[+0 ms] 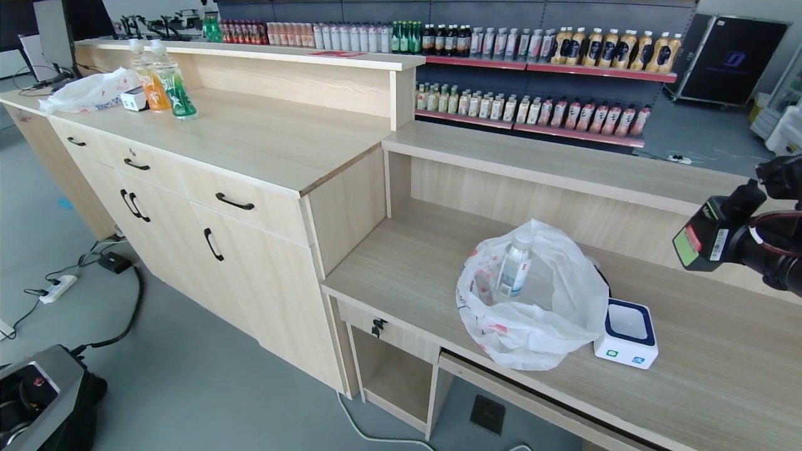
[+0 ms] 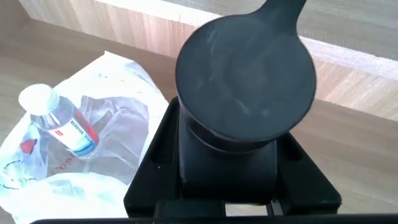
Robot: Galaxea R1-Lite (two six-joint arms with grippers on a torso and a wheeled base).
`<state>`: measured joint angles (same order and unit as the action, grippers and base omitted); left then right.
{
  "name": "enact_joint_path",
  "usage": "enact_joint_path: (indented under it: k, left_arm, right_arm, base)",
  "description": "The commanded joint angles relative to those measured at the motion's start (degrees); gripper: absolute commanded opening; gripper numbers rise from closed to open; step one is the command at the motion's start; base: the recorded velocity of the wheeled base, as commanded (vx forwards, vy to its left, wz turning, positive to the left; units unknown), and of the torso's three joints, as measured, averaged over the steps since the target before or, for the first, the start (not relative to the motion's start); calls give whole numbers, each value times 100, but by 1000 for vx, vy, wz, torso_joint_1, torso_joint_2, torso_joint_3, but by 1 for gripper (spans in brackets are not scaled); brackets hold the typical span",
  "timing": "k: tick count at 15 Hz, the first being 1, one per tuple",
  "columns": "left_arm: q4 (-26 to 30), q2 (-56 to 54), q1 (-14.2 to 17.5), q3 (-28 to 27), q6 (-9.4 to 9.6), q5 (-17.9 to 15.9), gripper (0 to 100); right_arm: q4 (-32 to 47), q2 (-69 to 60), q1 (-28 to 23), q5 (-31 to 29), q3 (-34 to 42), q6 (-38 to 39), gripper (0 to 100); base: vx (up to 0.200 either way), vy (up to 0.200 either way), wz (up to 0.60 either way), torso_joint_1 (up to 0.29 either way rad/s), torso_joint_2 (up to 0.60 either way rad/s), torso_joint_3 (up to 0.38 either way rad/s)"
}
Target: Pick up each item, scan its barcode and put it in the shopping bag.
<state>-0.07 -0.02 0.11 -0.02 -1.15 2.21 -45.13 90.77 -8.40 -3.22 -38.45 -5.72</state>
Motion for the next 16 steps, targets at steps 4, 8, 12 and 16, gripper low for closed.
enact_joint_path:
  k: [4,8,12,16]
  left_arm:
    - [-1,2,7,2,0,-1,100]
    - [-1,2,7,2,0,-1,100]
    - [-1,2,7,2,0,-1,100]
    - [-1,2,7,2,0,-1,100]
  right_arm:
    - [13,951,-48,498,13,370,0]
    - [-93,1637,-57,515,-93,370,0]
    - [-391,2111,-48,999,-189,343,0]
    - [-717,2419,-39,1394,-304,308,0]
  base:
    - [0,0,0,0,0,0]
    - [0,0,0,0,0,0]
    - [0,0,0,0,0,0]
    - [0,0,0,0,0,0]
